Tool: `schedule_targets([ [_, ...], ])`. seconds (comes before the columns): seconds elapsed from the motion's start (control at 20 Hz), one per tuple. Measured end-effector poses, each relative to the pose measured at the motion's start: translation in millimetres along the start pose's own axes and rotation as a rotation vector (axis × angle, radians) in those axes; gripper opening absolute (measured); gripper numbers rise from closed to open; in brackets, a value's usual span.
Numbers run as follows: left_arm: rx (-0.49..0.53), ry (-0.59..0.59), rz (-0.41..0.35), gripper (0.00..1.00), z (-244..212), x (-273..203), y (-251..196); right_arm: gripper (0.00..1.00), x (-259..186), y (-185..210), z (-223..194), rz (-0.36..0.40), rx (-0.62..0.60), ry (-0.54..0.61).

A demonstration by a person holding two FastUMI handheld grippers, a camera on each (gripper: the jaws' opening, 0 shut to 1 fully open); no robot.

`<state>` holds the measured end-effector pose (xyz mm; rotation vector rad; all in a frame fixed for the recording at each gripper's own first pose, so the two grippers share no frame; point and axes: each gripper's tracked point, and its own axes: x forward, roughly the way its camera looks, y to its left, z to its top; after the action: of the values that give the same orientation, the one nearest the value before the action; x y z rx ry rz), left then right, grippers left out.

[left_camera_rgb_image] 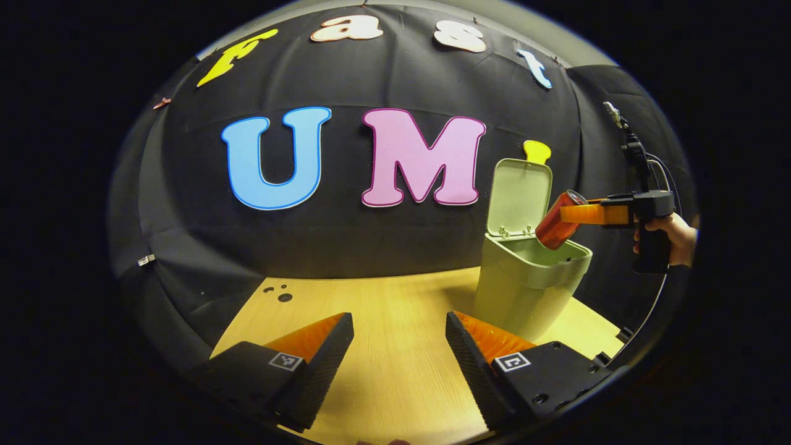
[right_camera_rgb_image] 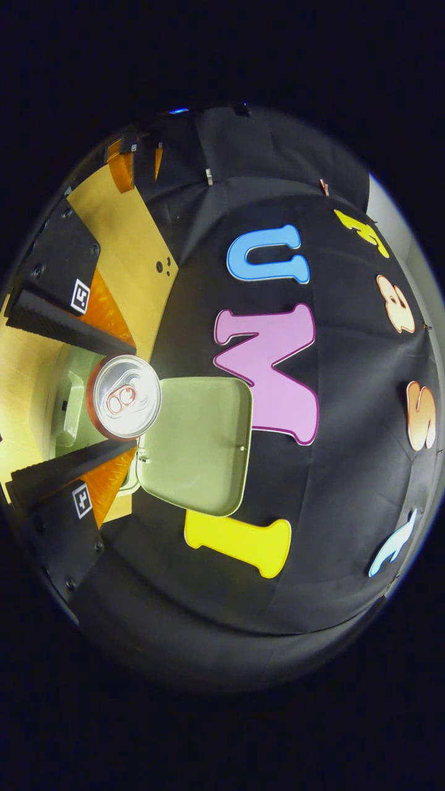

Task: Press the lid of the desktop garbage bin to open it, pick up the crumpled paper on the desktop and throw it into the bin, then pick up the pop can on the desktop and drop it into the bin, and finally close the garbage bin lid.

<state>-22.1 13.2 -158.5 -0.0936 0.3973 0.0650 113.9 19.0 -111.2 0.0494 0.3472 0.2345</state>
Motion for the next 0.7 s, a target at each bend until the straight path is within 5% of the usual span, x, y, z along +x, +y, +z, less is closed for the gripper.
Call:
schedule_targets([
  [0.7, -0.052, 0.052, 0.091, 0.97, -11, 22, 17, 0.84, 67, -32, -82, -0.023, 0.062, 0.247],
])
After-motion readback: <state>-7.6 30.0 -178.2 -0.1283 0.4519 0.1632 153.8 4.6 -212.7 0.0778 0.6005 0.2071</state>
